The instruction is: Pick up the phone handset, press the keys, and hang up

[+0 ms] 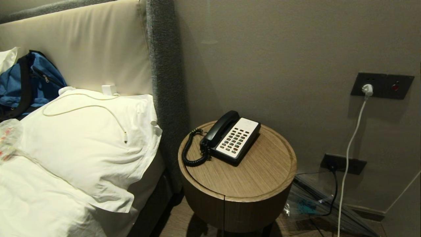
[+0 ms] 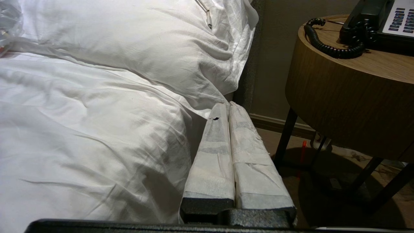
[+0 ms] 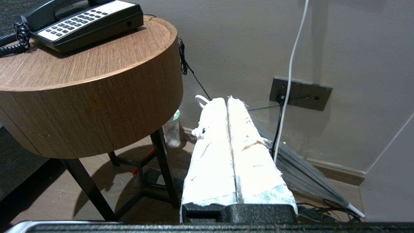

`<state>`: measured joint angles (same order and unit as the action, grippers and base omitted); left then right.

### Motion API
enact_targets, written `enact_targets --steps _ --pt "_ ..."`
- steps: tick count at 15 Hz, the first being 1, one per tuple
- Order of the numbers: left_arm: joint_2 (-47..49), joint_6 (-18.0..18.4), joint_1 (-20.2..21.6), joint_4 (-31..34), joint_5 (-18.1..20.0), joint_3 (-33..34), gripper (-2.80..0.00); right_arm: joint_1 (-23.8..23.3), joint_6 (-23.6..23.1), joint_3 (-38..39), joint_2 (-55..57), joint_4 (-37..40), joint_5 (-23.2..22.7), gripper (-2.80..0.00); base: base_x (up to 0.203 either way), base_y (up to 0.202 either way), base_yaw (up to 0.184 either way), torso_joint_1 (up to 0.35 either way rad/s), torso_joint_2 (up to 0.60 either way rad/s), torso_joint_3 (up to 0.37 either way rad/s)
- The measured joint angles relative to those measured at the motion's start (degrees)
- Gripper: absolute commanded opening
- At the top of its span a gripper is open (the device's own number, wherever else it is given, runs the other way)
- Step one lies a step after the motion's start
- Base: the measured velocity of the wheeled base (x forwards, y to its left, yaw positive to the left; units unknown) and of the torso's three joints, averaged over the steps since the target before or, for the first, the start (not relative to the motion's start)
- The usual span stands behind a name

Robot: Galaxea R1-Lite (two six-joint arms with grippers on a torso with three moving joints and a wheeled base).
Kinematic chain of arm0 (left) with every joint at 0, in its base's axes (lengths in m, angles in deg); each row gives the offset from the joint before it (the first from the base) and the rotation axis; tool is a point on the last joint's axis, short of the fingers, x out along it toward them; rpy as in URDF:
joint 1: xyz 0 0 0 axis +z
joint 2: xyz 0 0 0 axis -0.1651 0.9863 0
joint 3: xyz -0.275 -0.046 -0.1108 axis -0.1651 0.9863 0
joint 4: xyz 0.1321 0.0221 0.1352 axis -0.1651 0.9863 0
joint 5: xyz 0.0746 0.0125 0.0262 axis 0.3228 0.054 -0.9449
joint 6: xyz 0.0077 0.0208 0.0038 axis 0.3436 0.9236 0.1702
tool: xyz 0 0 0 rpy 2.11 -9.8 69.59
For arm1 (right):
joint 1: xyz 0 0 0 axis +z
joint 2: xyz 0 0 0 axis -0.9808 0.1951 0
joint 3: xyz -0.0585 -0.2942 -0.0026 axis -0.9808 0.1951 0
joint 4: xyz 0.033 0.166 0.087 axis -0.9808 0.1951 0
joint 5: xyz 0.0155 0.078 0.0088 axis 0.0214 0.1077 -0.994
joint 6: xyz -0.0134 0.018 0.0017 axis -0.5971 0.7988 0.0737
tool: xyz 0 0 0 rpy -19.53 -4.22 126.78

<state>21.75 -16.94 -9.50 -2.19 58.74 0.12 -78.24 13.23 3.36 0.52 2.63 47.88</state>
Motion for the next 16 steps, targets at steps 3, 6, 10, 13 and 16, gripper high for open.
enact_targets --steps 3,6,10,13,16 --pt "0.00 0.00 0.00 0.02 0.00 0.00 -2.80 0.00 -0.02 0.00 0.00 -0.02 -0.02 -2.80 0.000 0.000 0.000 0.000 0.00 0.000" --pt "0.00 -0.02 0.00 -0.08 -0.05 0.02 -2.80 0.00 0.02 0.00 0.00 0.00 -0.02 -2.80 0.000 0.000 0.000 0.000 0.00 0.000" --pt "0.00 0.02 0.00 -0.07 -0.05 0.07 -2.80 0.00 0.08 0.00 0.00 0.00 -0.02 -2.80 0.000 0.000 0.000 0.000 0.00 0.000" --pt "0.00 0.01 0.00 -0.07 -0.07 0.10 -2.80 0.00 0.50 0.00 0.00 -0.07 -0.02 -2.80 0.000 0.000 0.000 0.000 0.00 0.000" --pt "0.00 0.02 0.00 -0.07 -0.07 0.10 -2.80 0.00 0.49 0.00 0.00 -0.11 -0.02 -2.80 0.000 0.000 0.000 0.000 0.00 0.000"
